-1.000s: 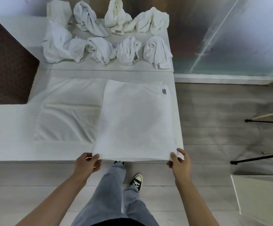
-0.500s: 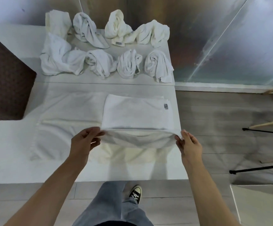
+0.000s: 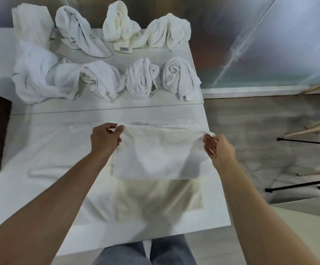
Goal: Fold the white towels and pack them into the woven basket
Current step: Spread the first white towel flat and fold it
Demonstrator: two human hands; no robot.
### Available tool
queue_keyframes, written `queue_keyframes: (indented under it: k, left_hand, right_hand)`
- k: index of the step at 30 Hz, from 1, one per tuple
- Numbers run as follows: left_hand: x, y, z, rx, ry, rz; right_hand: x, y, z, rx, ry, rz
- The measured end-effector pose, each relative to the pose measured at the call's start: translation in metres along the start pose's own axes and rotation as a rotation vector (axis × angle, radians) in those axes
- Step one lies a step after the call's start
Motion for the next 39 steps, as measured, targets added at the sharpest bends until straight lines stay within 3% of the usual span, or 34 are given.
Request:
queue_keyframes:
  k: [8, 11, 15, 20, 23, 27, 32, 36, 39]
  left_hand:
    - [0.018, -0.049, -0.015, -0.049, -0.080, 0.083]
    - [0.041, -0.047, -0.013, -0.080, -0.213, 0.100]
    - [0.083, -0.017, -0.007, -0.105, -0.300, 0.143]
    - [0.131, 0.019, -0.007, -0.029, -0.265, 0.275]
    - [0.143, 0.029, -0.008, 0.016, -0.079, 0.392]
    - [0.134, 0.029, -0.010, 0.029, 0.045, 0.441]
    - [0.097, 0.047, -0.019, -0.031, -0.133, 0.193]
    - [0.059, 0.076, -0.042, -0.071, -0.179, -0.046]
    - [0.041, 0.095, -0.065, -0.013, -0.191, -0.089]
  right_hand:
    - [-0.010, -0.045, -0.033, 0.092, 0.138, 0.026]
    - [-0.017, -0.047, -0.044, 0.154, 0.217, 0.112]
    - [-0.023, -0.008, -0.047, 0.258, 0.650, 0.461]
    - [-0.070, 0.045, -0.067, 0.606, 1.203, 0.868]
    - [-0.092, 0.040, -0.072, 0.693, 1.426, 0.858]
    - [-0.086, 0.037, -0.080, 0.733, 1.441, 0.828]
    - [-0.081, 0.036, -0.085, 0.760, 1.405, 0.679]
    - [-0.059, 0.048, -0.119, 0.773, 1.053, 0.382]
    - [-0.046, 0.063, -0.146, 0.792, 0.933, 0.286]
Point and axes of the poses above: each hand's wrist, its own y-axis away from the middle knuckle, its own z-axis out of the back of the hand, x = y × z, the point moved 8 cm from there along -y, towards the middle knuckle, and after that the axes turned 11 degrees about z, right-handed, at the moved point
